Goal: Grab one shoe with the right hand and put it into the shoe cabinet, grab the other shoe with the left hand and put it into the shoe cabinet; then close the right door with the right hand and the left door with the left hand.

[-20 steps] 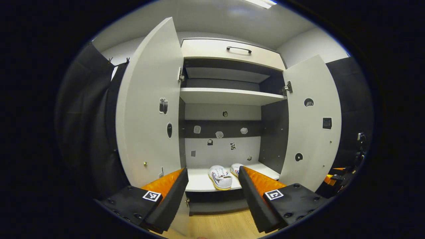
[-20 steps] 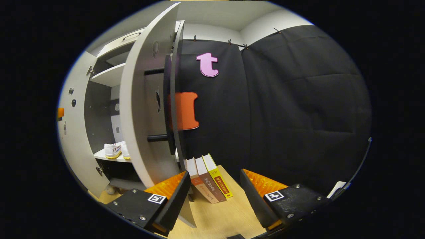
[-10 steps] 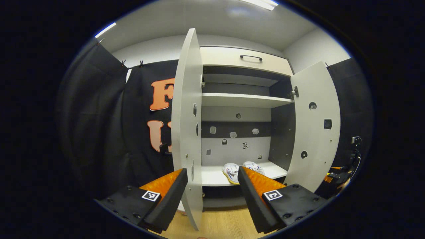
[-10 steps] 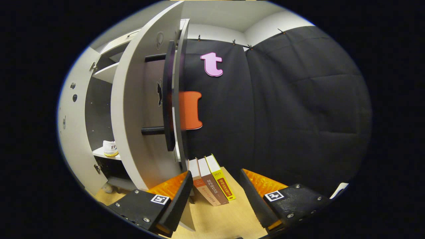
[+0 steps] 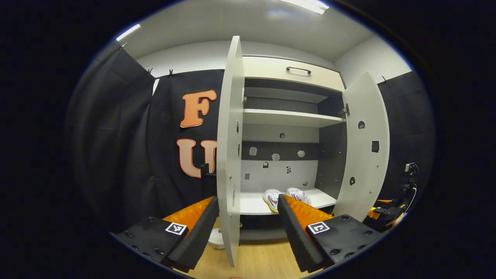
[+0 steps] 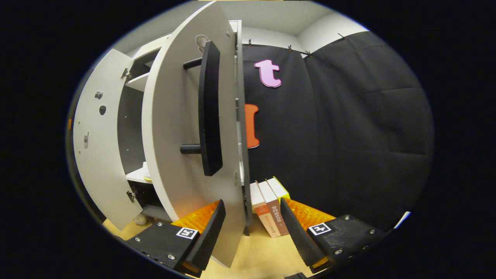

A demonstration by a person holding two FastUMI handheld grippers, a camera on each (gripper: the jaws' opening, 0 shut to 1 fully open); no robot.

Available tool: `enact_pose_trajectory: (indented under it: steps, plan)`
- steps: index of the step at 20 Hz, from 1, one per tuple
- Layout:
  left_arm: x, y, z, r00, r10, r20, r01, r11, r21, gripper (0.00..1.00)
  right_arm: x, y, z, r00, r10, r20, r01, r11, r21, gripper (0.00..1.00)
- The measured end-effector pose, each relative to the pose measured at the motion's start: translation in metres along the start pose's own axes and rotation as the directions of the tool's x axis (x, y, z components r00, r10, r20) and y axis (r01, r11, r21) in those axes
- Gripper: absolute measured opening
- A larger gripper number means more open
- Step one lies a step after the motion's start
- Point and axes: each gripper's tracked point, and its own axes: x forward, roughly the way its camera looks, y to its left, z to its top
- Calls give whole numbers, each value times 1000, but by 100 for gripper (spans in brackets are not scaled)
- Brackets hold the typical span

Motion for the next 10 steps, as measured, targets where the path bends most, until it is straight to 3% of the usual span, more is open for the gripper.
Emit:
enact_pose_trajectory:
  steps: [2, 7, 8, 9, 10]
  plan:
    - [-8, 10, 0, 1000, 20, 6, -20, 1000, -4, 96, 8, 26, -3, 999, 51, -10, -51, 999, -5, 88]
    - [-17, 31, 0, 998, 57, 11, -57, 998, -1, 97, 29, 61, -4, 995, 97, -18, -97, 995, 3, 88]
    - [-17, 34, -1, 998, 62, 11, -62, 998, -1, 97, 34, 68, -3, 994, 104, -17, -104, 994, 19, 98]
    - [-18, 37, -2, 998, 66, 12, -65, 998, -4, 97, 39, 76, -4, 993, 116, -18, -115, 993, 27, 89]
    - [-18, 39, -2, 998, 70, 13, -69, 998, -7, 97, 45, 85, -3, 992, 124, -16, -123, 992, 33, 89]
